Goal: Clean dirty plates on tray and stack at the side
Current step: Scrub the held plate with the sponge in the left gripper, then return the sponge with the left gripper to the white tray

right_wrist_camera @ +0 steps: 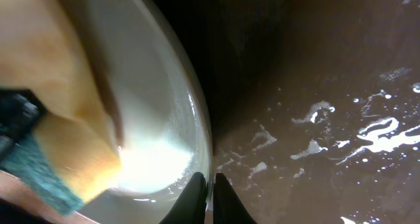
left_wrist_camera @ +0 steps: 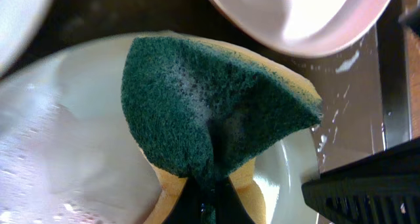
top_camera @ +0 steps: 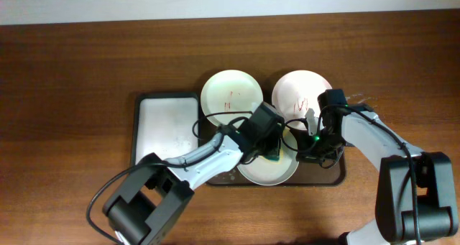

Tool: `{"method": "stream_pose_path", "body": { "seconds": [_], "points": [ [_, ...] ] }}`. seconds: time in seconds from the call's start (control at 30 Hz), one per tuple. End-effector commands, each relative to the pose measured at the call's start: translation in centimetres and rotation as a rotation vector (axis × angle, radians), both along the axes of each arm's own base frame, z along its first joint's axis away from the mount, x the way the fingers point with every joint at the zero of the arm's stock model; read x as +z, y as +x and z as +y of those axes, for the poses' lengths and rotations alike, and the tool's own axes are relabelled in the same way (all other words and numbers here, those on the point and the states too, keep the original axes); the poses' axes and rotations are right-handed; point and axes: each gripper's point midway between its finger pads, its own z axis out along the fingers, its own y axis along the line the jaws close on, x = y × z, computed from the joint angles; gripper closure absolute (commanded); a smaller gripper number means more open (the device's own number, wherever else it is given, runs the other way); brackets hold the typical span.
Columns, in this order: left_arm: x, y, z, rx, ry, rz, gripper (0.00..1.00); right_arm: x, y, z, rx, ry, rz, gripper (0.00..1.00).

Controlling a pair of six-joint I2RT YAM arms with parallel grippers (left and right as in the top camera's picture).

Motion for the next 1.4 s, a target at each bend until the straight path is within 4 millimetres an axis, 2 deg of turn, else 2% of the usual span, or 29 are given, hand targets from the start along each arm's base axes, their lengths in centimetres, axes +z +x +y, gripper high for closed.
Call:
{"method": "stream_pose_path", "body": {
  "seconds": [0.0, 0.07, 0.1, 0.2, 0.37, 0.53, 0.63, 0.73, 0.8, 0.87, 0.97, 1.0, 1.03, 1.07, 1.17, 1.2, 1.37],
  "points": [
    [-2.6, -1.2, 0.2, -0.005, 0.064, 0.038, 1.00, 0.1, 0.4, 0.1, 0.006, -0.005, -0.012, 0.92],
    [-3.7, -1.4, 1.6, 0.016, 0.135, 0.049, 1.00, 0.1, 0.4, 0.1, 0.006, -0.005, -0.011, 0.92],
    [-4.1, -1.2, 2.9, 0.042, 0.196, 0.038, 1.00, 0.1, 0.4, 0.1, 0.006, -0.005, -0.011, 0.93],
    [-4.5, -0.7, 5.4, 0.089, 0.305, 0.009, 1.00, 0.1, 0.4, 0.1, 0.006, -0.006, -0.009, 0.93],
    [-4.0, 0.2, 6.3, 0.120, 0.306, 0.009, 1.00, 0.1, 0.3, 0.1, 0.006, -0.006, -0.008, 0.94],
    [-0.9, 0.5, 8.0, 0.155, 0.294, 0.004, 1.00, 0.1, 0.3, 0.0, 0.006, -0.009, -0.007, 0.94],
    [2.3, 0.5, 8.6, 0.161, 0.257, -0.021, 1.00, 0.0, 0.3, -0.1, 0.007, -0.021, -0.006, 0.92],
    [5.5, 0.5, 8.7, 0.130, 0.218, -0.079, 1.00, 0.0, 0.3, -0.1, 0.007, -0.021, -0.006, 0.71],
    [7.2, 0.7, 9.5, 0.145, 0.201, -0.101, 1.00, 0.0, 0.3, -0.1, 0.007, -0.021, -0.006, 0.72],
    [8.7, 1.0, 11.1, 0.174, 0.195, -0.110, 1.00, 0.0, 0.2, -0.1, 0.007, -0.021, -0.003, 0.72],
    [9.3, 1.2, 13.6, 0.225, 0.216, -0.086, 1.00, -0.3, -0.3, -0.2, 0.007, -0.022, 0.008, 0.74],
    [9.1, 1.2, 14.7, 0.244, 0.232, -0.067, 1.00, -0.5, -0.4, -0.2, 0.007, -0.022, 0.009, 0.76],
    [8.8, 1.0, 16.0, 0.267, 0.259, -0.037, 1.00, -0.6, -0.3, -0.2, 0.007, -0.021, 0.004, 0.83],
    [8.4, 0.9, 17.6, 0.298, 0.285, -0.002, 1.00, -0.6, -0.1, -0.2, 0.006, -0.020, -0.003, 0.85],
    [8.0, 1.2, 20.2, 0.287, 0.337, 0.016, 1.00, -0.6, -0.1, -0.1, 0.007, -0.020, -0.004, 0.85],
    [7.9, 1.6, 22.0, 0.285, 0.363, 0.023, 1.00, -0.7, -0.3, -0.2, 0.007, -0.020, -0.001, 0.84],
    [7.1, 2.1, 25.4, 0.349, 0.387, 0.057, 1.00, -1.3, -1.0, -0.2, 0.007, -0.021, 0.011, 0.84]
  ]
}}
